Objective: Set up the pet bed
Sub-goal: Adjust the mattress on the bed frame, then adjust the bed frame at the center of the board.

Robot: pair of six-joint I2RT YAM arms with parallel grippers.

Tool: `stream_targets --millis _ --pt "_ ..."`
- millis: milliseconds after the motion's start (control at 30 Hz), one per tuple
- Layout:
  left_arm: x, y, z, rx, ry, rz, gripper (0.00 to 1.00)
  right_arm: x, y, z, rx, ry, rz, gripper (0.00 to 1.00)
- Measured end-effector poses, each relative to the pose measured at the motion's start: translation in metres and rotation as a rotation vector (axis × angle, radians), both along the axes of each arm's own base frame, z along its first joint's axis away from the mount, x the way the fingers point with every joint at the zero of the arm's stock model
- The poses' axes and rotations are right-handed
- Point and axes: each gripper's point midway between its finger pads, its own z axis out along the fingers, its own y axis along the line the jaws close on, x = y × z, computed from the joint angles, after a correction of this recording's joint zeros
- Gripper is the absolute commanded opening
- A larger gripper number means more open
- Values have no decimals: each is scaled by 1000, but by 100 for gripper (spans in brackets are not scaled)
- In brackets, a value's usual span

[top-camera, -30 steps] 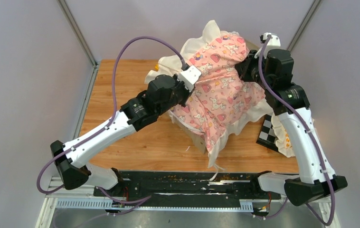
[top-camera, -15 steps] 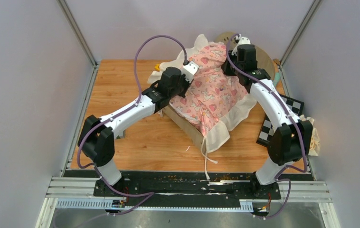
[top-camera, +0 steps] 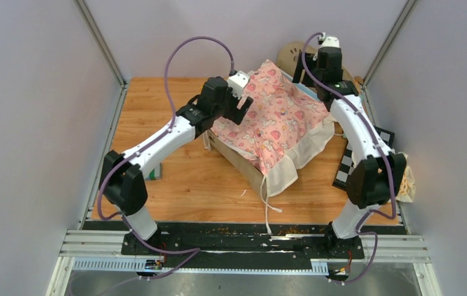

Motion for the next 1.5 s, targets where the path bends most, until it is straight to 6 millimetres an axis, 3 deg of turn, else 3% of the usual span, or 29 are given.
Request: stream_targets --millis 100,233,300,367,433,500,567,667,767,833,933,1100,1333,1500 --pt "-20 0 47 -95 -41 -39 100 -27 -12 63 5 -115 -25 77" --pt "-62 16 119 -256 -135 -73 100 -82 -29 149 27 -295 -64 81" --pt "-85 30 140 -315 -167 -71 100 -111 -40 177 30 -362 -85 81" --pt "-102 41 144 -351 -173 -68 100 -133 -47 186 24 -381 -96 82" --pt "-118 50 127 -370 -142 -60 100 -145 -52 180 16 -372 -106 83" --pt "-132 60 88 -367 -71 -35 100 -153 -56 156 1 -321 -121 83" --pt "-145 68 42 -356 19 0 100 -156 -58 114 -16 -222 -127 82" --pt "-161 75 -11 -371 139 55 100 -165 -56 48 -21 -49 -122 78" --pt "-171 76 -39 -438 209 99 100 -180 -45 1 12 72 -76 77" --pt "-176 73 -50 -517 228 111 100 -195 -37 -14 49 108 -36 77" --pt "-184 66 -66 -645 254 122 100 -218 -27 -17 108 102 22 77" --pt "-188 56 -87 -821 299 170 100 -239 -18 6 164 25 82 77" --pt "-174 21 -64 -994 262 195 100 -248 -11 11 183 21 131 77" --pt "-167 11 -69 -1030 255 244 100 -260 -12 19 186 -2 143 77"
